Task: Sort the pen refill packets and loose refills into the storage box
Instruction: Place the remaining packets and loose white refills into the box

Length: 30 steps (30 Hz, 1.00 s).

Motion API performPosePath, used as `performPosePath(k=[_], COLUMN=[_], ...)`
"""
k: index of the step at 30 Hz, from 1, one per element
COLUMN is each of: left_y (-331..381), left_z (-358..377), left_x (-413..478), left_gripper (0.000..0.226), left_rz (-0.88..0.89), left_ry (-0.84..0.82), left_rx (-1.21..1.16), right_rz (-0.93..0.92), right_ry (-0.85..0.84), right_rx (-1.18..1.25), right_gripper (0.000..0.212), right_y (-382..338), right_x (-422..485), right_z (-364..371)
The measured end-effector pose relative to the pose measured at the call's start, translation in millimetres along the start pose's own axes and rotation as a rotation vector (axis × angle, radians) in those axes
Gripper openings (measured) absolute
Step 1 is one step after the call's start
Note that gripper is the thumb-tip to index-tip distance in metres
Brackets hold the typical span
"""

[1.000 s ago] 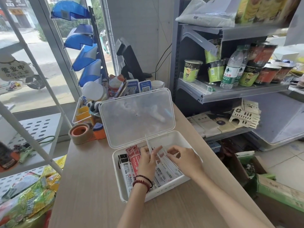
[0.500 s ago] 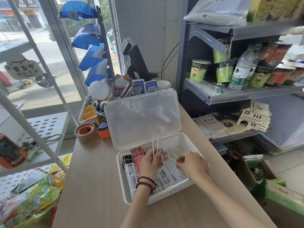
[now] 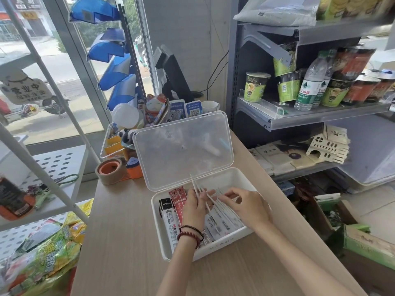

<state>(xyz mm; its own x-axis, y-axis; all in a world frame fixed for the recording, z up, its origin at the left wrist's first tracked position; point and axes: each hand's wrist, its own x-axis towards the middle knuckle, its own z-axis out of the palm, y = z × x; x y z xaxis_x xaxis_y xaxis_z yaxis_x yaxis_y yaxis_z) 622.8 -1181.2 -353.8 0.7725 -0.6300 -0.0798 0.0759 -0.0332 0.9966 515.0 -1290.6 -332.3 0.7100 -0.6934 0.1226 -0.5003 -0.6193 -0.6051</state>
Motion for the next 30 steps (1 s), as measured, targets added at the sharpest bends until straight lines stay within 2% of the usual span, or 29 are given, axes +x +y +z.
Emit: performPosePath(k=[3, 8, 13, 19, 30], left_y=[3.3, 4.3, 4.7, 8.1, 5.3], left_z=[2.0, 1.8, 2.9, -0.4, 1.0], left_x=[-3.1, -5.6, -6.9, -3.8, -5.1], left_gripper=[0.01, 0.011, 0.015, 0.008, 0.016], left_rz=[0.018, 0.035, 0.029, 0.067, 0.092], left_ry=[-0.044, -0.059, -0.079, 0.111, 0.049], left_rx=[0.023, 0.031, 0.006, 0.012, 0.125], right_rz=[-0.052, -0.04, -0.022, 0.099, 0.241], right_ry=[-0.088, -0.179, -0.174, -0.103, -0.102], right_rx=[-0.006, -0.029, -0.028, -0.08, -0.159], right_gripper=[0.023, 0.036, 0.025, 0.017, 0.011], right_y=[-1.7, -0.5, -0.4, 5.7, 8.3], right_x=[-1.3, -1.4, -2.1, 2.2, 6.5], right_z=[-3.4, -3.5, -4.9, 2.5, 9.5])
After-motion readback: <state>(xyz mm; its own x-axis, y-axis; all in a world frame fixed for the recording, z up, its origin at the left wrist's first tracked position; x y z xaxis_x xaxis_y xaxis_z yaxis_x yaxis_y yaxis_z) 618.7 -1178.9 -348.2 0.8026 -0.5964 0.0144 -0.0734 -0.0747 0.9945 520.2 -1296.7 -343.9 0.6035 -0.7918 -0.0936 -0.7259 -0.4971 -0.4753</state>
